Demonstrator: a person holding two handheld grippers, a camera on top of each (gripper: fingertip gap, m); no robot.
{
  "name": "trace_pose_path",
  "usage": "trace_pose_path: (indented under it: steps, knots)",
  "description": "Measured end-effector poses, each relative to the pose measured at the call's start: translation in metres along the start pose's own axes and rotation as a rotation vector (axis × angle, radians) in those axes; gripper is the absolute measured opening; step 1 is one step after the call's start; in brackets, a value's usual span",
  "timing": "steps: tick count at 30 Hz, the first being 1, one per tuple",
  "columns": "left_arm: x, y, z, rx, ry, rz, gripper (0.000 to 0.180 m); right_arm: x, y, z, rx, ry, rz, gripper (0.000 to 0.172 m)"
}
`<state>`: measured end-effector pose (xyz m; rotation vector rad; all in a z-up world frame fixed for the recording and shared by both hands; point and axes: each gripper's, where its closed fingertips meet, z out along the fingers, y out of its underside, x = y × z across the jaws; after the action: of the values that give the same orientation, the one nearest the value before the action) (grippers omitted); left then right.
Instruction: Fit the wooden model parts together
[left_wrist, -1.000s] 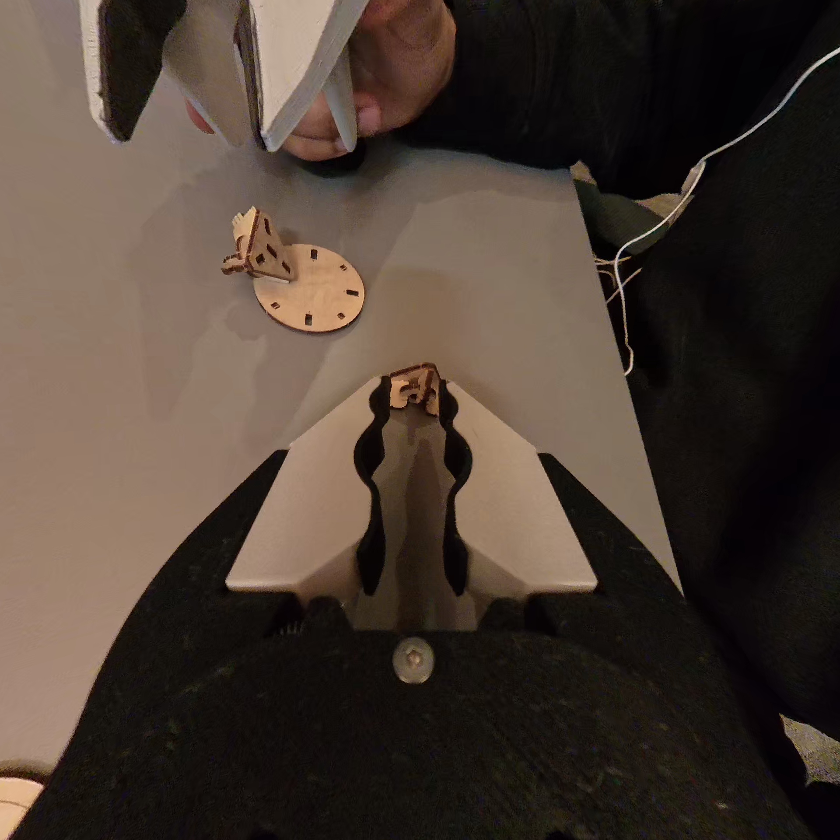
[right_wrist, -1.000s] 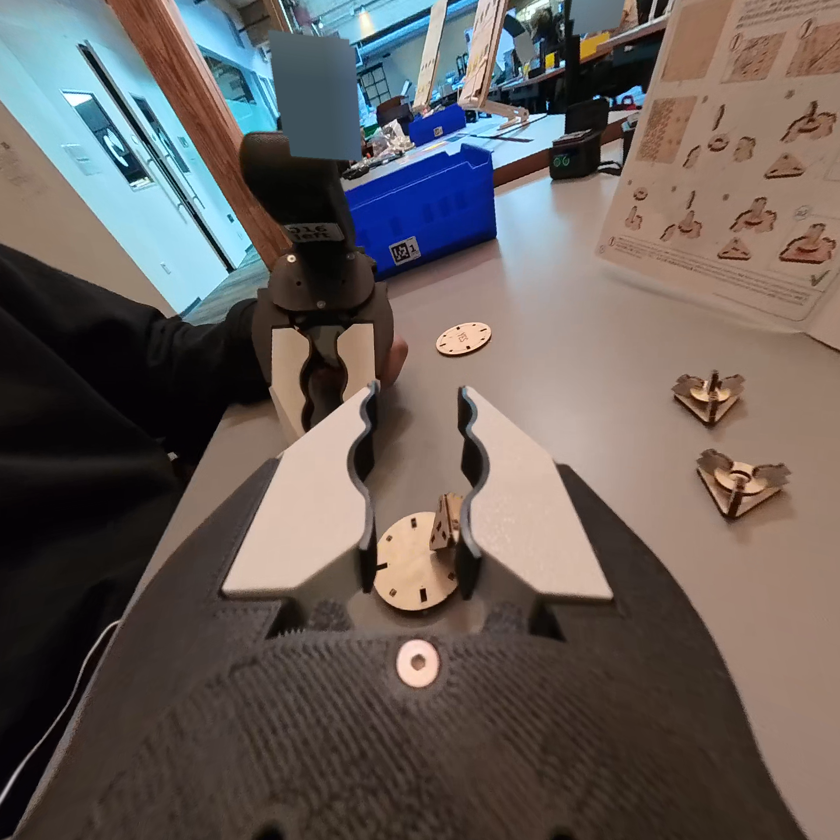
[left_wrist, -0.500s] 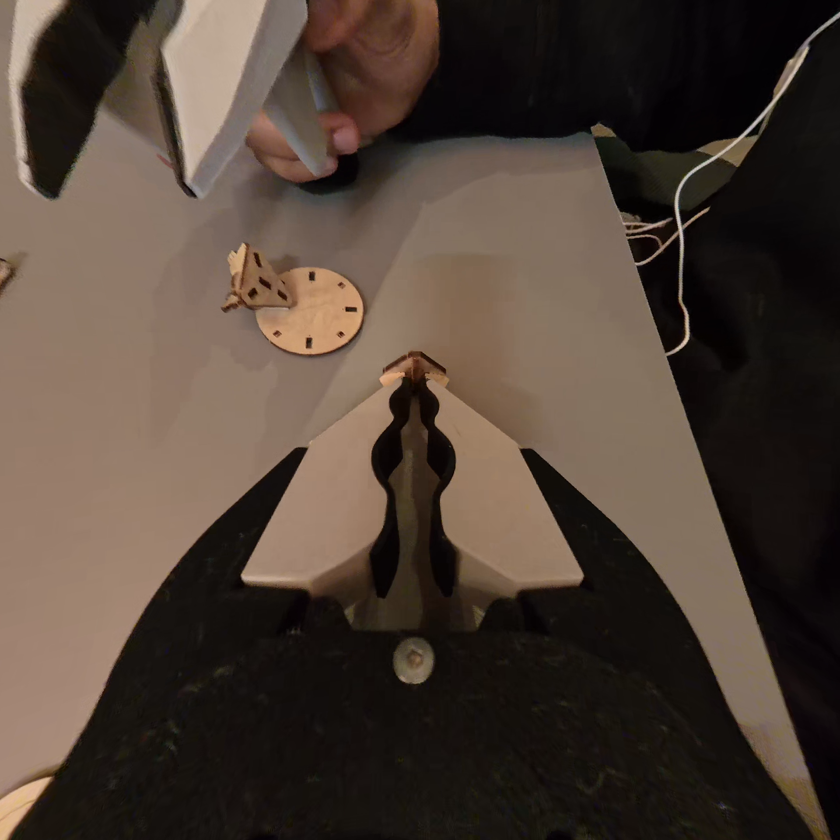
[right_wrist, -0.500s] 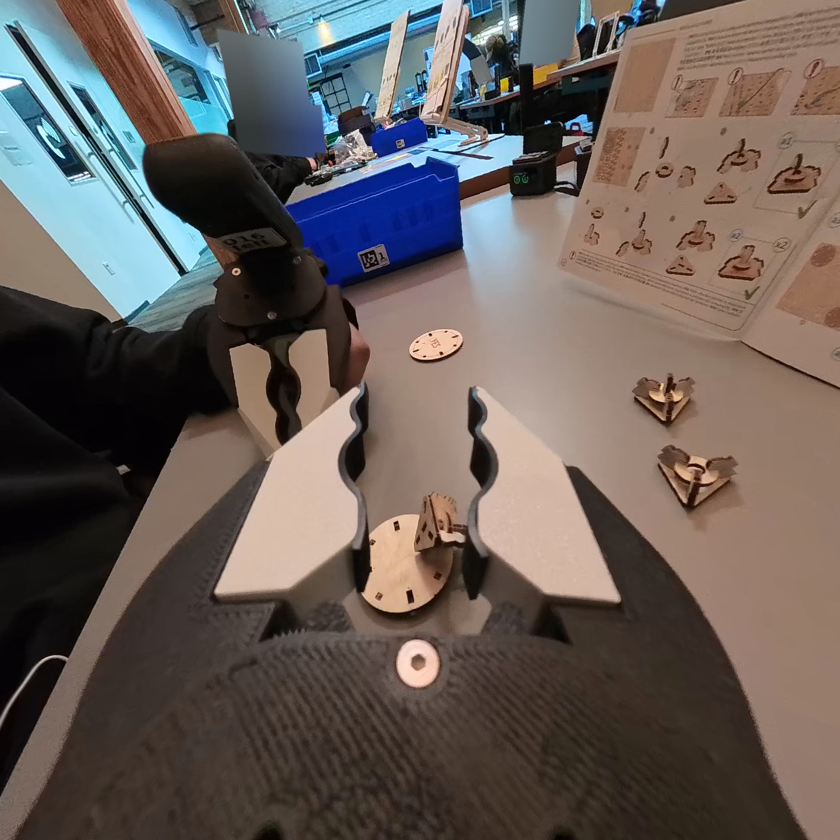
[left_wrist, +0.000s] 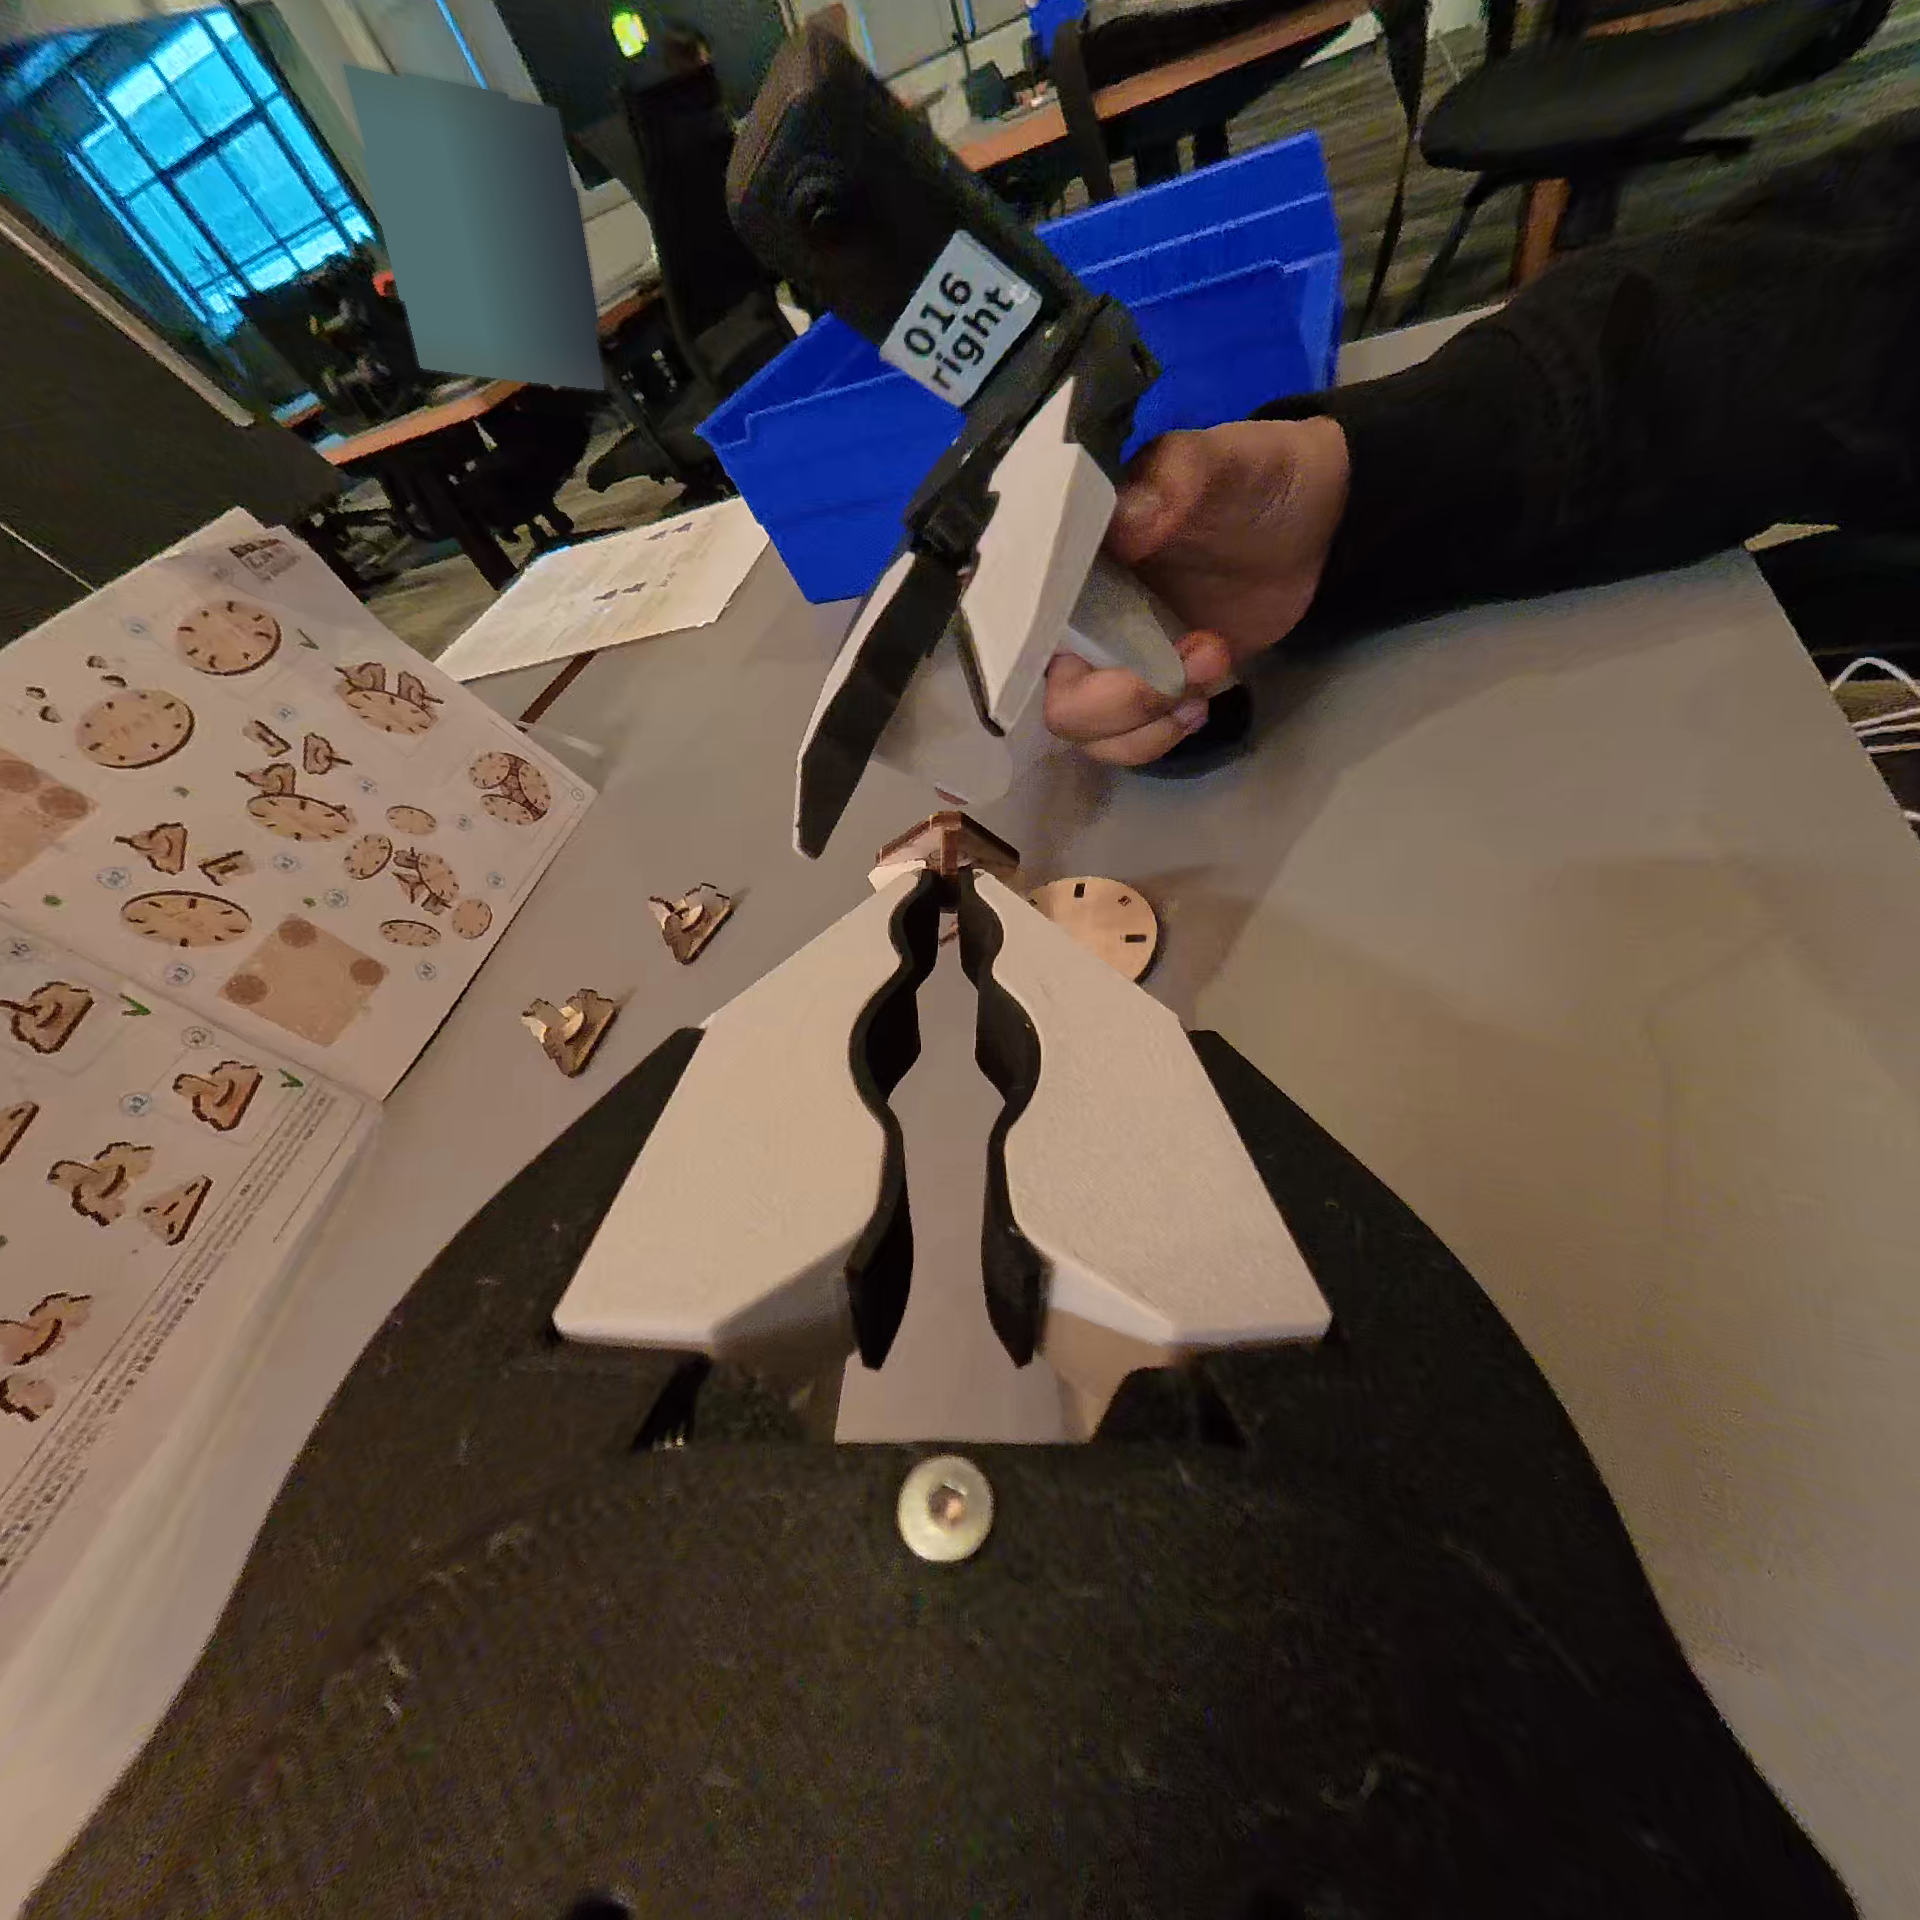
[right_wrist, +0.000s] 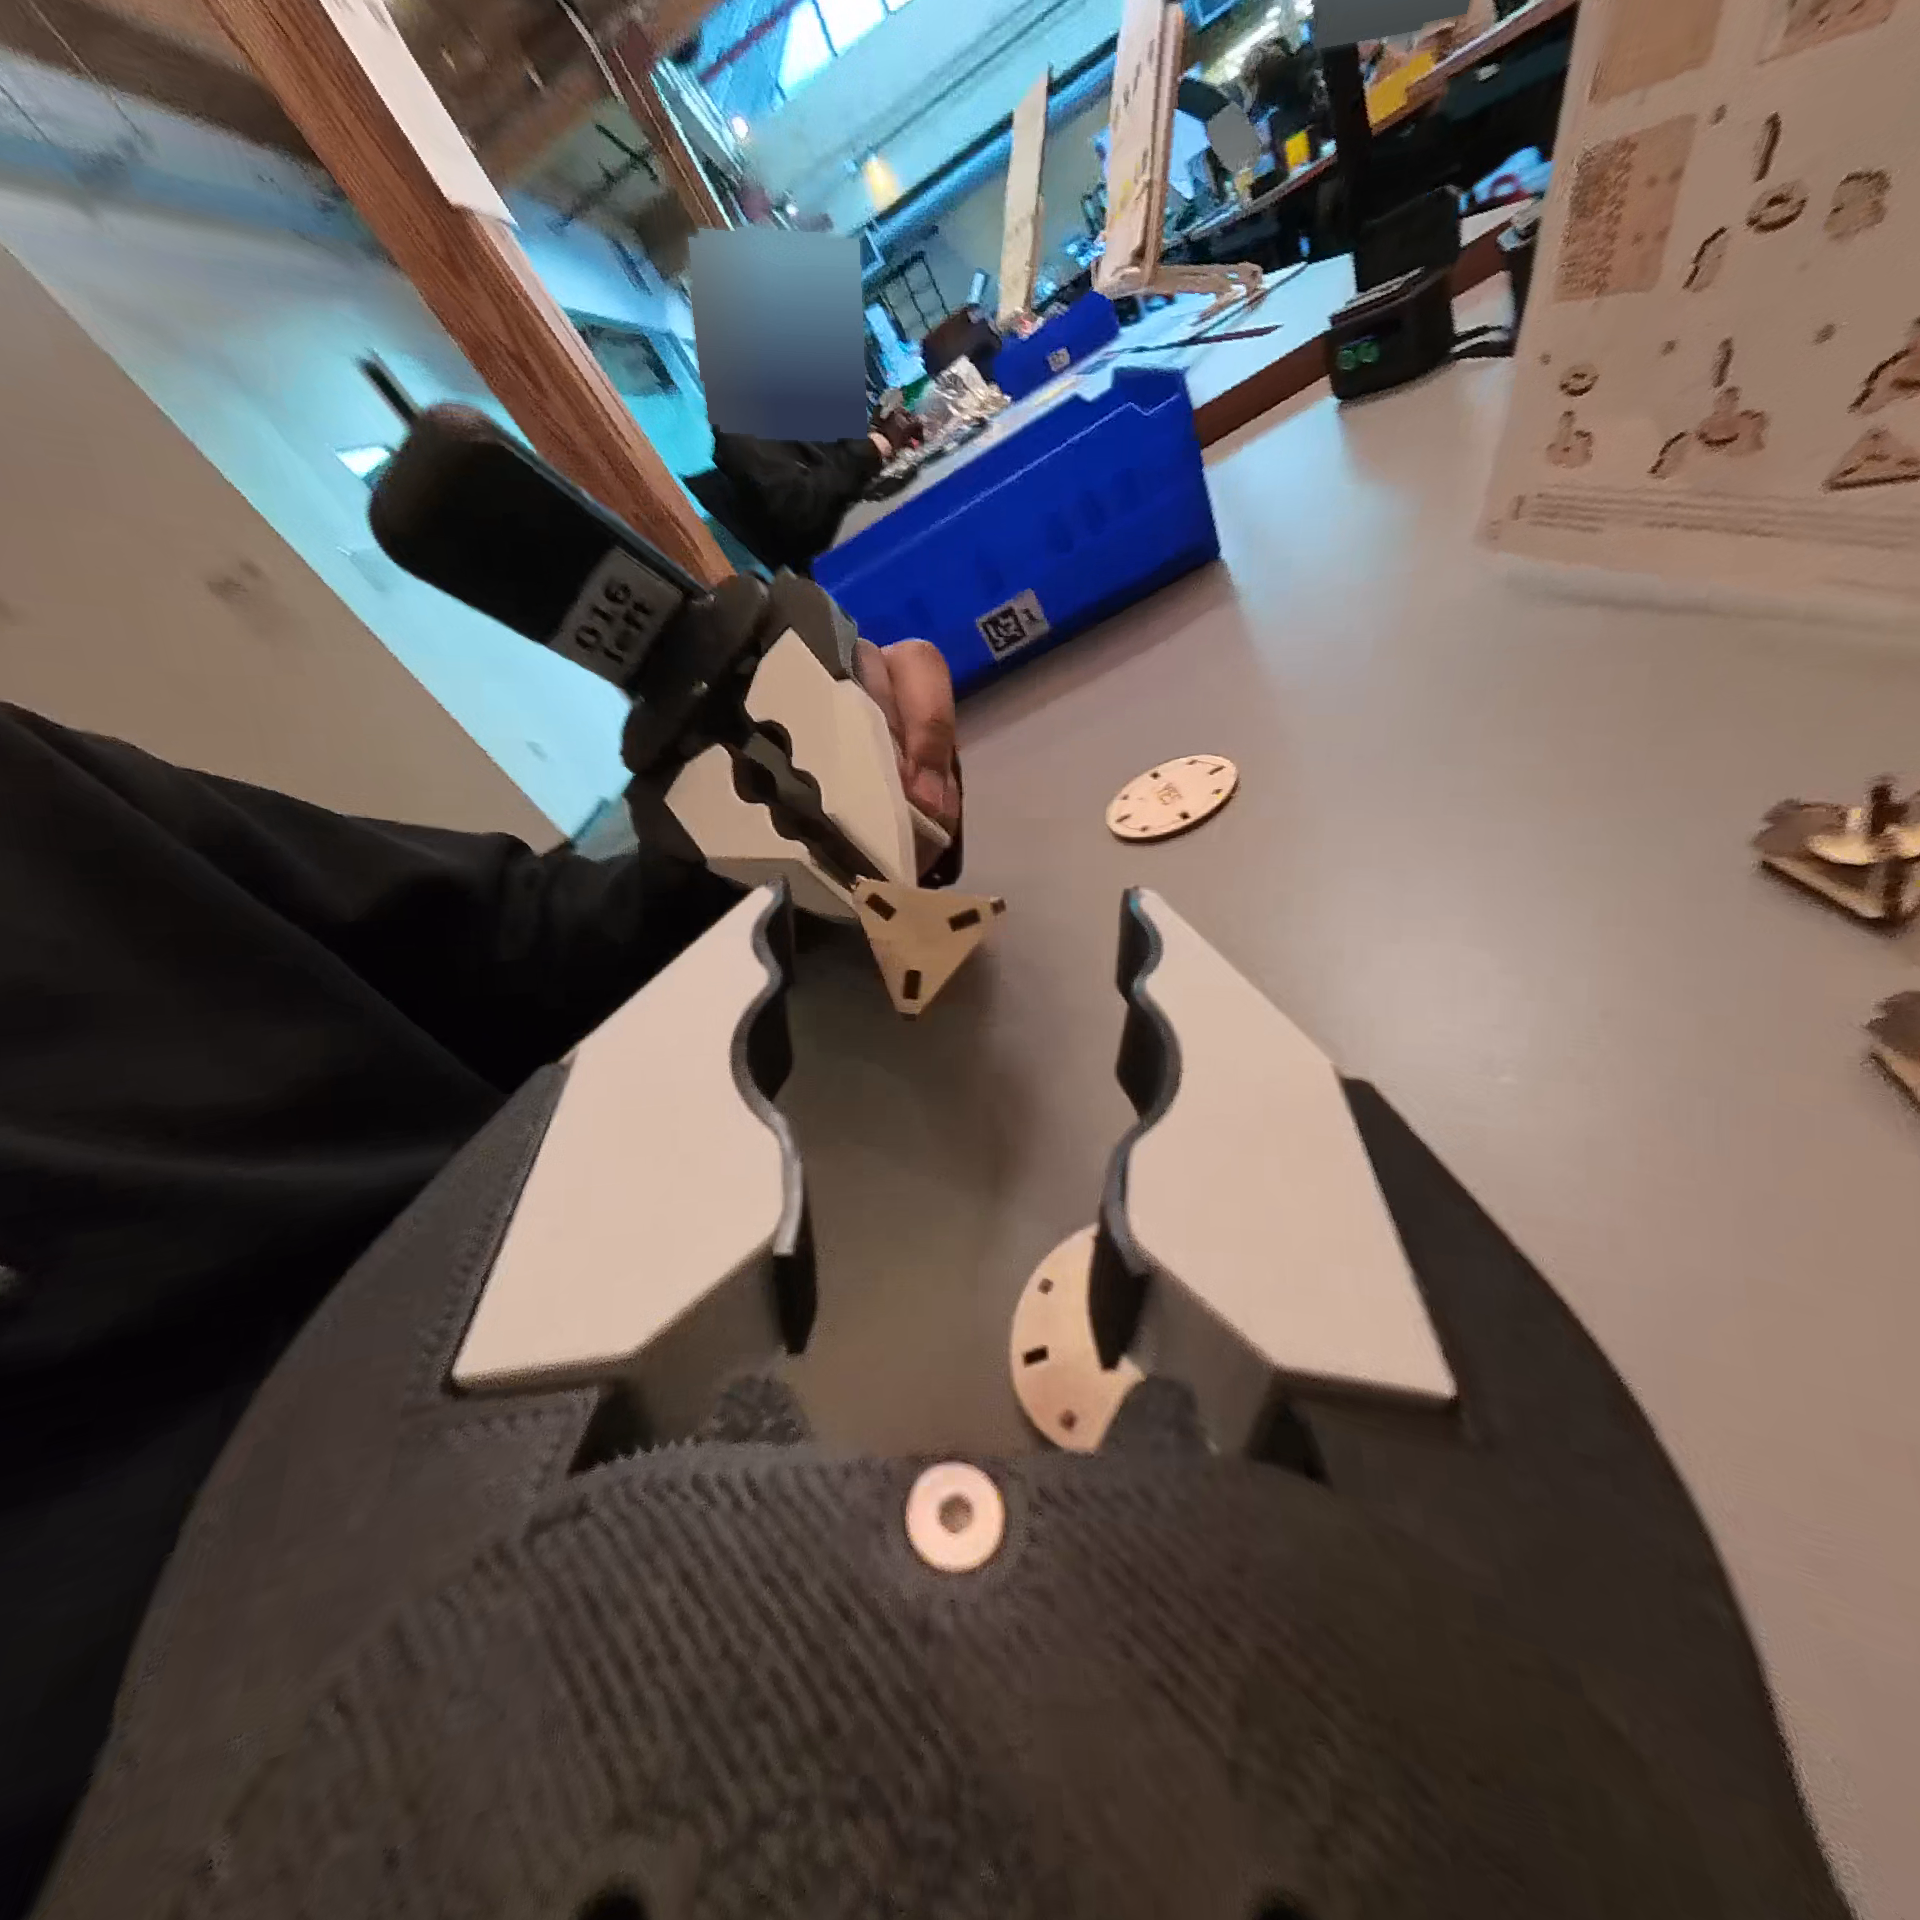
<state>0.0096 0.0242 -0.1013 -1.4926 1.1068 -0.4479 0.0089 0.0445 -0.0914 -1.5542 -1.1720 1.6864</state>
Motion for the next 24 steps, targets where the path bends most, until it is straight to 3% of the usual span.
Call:
trace_pose_path:
  steps: [11,20,24]
  knots:
    - [0.005,0.004,0.005,-0.029,-0.012,0.053,0.001,-0.007,0.02,0.009,-0.119,-0.017,-0.03,0.043]
    - [0.008,0.003,0.007,-0.025,-0.009,0.046,0.002,-0.006,0.022,0.007,-0.118,-0.051,0.008,0.03]
    - [-0.003,-0.006,-0.001,0.068,-0.005,-0.096,0.035,-0.01,0.015,0.005,-0.09,-0.05,-0.072,0.03]
